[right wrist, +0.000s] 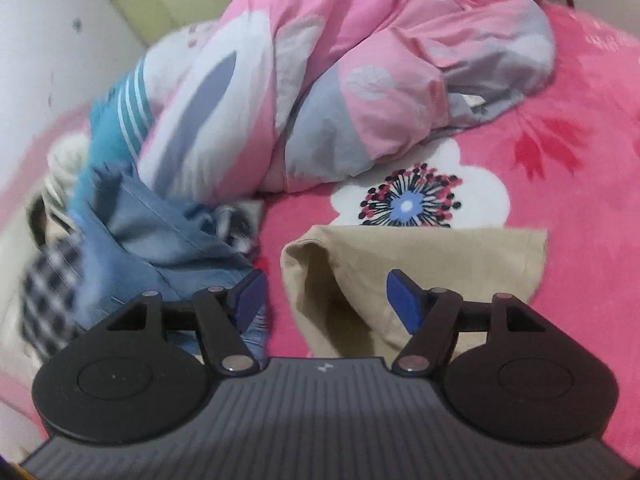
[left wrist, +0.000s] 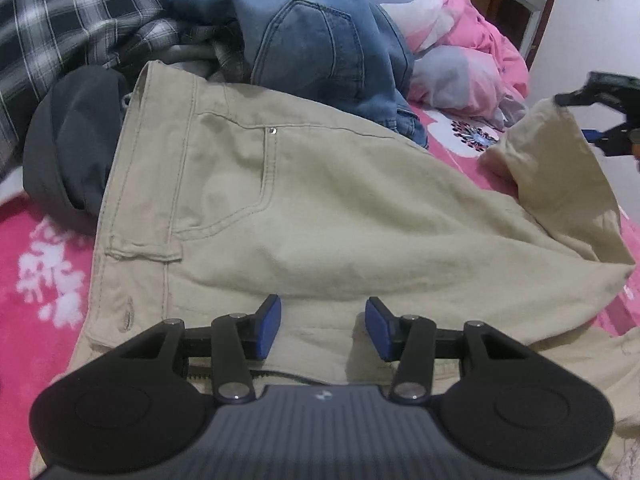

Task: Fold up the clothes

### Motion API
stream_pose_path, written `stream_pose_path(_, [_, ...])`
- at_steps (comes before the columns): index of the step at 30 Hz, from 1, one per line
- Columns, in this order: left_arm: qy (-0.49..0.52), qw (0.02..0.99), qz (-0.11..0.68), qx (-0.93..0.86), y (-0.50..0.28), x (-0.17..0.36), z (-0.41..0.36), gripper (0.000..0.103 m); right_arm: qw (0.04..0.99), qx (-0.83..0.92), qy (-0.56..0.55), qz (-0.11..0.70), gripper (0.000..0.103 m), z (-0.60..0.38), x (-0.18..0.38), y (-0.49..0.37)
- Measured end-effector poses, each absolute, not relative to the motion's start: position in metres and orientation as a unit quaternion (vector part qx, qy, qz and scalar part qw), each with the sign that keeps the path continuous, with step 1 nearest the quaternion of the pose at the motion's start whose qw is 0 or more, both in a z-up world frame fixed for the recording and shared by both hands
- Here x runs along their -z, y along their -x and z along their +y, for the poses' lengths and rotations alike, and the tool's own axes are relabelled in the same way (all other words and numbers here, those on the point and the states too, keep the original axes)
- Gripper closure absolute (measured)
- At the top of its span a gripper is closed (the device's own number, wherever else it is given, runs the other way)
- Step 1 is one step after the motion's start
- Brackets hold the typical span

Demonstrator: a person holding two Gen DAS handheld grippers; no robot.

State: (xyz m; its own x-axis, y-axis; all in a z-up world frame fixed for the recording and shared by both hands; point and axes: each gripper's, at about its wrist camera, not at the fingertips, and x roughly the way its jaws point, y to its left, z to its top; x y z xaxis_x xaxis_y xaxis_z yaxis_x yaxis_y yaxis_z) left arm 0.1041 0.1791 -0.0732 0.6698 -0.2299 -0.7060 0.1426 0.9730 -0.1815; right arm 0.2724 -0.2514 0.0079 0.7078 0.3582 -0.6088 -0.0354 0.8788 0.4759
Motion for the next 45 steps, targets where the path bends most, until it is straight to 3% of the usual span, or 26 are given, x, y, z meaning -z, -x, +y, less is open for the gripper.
stream_pose_path(1, [0.054,0.913,0.392,0.103,-0.103,0.073,0.179,0.055,0.898,-0.119,-0.200,0.373,0.058,-0.242,-0.002,-0.274])
stream_pose_path(2, [0.053,0.913,0.391,0.104,-0.103,0.073,0.179,0.055,0.898,-0.129,-0.179,0.381,0.092,-0.233,0.004,-0.275])
stream_pose_path(3, [0.052,0.913,0.391,0.105,-0.103,0.074,0.179,0.054,0.897,-0.138,-0.159,0.388,0.100,-0.224,0.010,-0.277])
stream_pose_path(8, [0.058,0.911,0.392,0.111,-0.104,0.074,0.182,0.055,0.887,-0.246,0.073,0.384,0.099,-0.140,0.033,-0.222])
stream_pose_path(10, [0.059,0.911,0.393,0.111,-0.105,0.074,0.182,0.054,0.851,-0.286,0.184,0.400,0.093,-0.105,0.053,-0.191])
stream_pose_path(12, [0.057,0.911,0.393,0.111,-0.105,0.074,0.181,0.054,0.815,-0.292,0.292,0.406,0.080,-0.084,0.079,-0.163])
stream_pose_path(15, [0.057,0.911,0.392,0.111,-0.105,0.075,0.182,0.054,0.805,-0.282,0.375,0.363,0.071,-0.078,0.088,-0.131])
stream_pose_path(16, [0.058,0.911,0.392,0.112,-0.105,0.075,0.182,0.054,0.808,-0.280,0.366,0.368,0.067,-0.082,0.082,-0.128])
stream_pose_path(18, [0.059,0.911,0.391,0.113,-0.105,0.076,0.182,0.053,0.832,-0.282,0.295,0.376,0.042,-0.102,0.061,-0.131])
stream_pose_path(20, [0.061,0.911,0.391,0.114,-0.106,0.076,0.183,0.052,0.855,-0.284,0.211,0.378,0.034,-0.125,0.040,-0.137])
stream_pose_path(24, [0.063,0.911,0.390,0.116,-0.107,0.077,0.184,0.052,0.883,-0.255,-0.048,0.390,0.028,-0.198,0.017,-0.178])
stream_pose_path(28, [0.063,0.912,0.388,0.116,-0.107,0.078,0.184,0.052,0.862,-0.157,-0.278,0.394,0.028,-0.262,0.041,-0.227])
stream_pose_path(32, [0.063,0.912,0.388,0.118,-0.108,0.079,0.184,0.051,0.821,-0.071,-0.403,0.398,0.045,-0.298,0.084,-0.266])
stream_pose_path(37, [0.056,0.913,0.387,0.118,-0.108,0.079,0.182,0.051,0.822,-0.007,-0.389,0.417,0.061,-0.294,0.119,-0.307])
stream_pose_path(39, [0.055,0.913,0.387,0.118,-0.107,0.079,0.181,0.051,0.837,-0.010,-0.363,0.409,0.086,-0.287,0.113,-0.310])
stream_pose_path(41, [0.052,0.913,0.386,0.117,-0.107,0.079,0.180,0.051,0.852,-0.014,-0.338,0.400,0.098,-0.279,0.108,-0.313])
stream_pose_path(45, [0.051,0.914,0.387,0.114,-0.106,0.079,0.179,0.050,0.880,-0.023,-0.306,0.363,0.102,-0.280,0.078,-0.307])
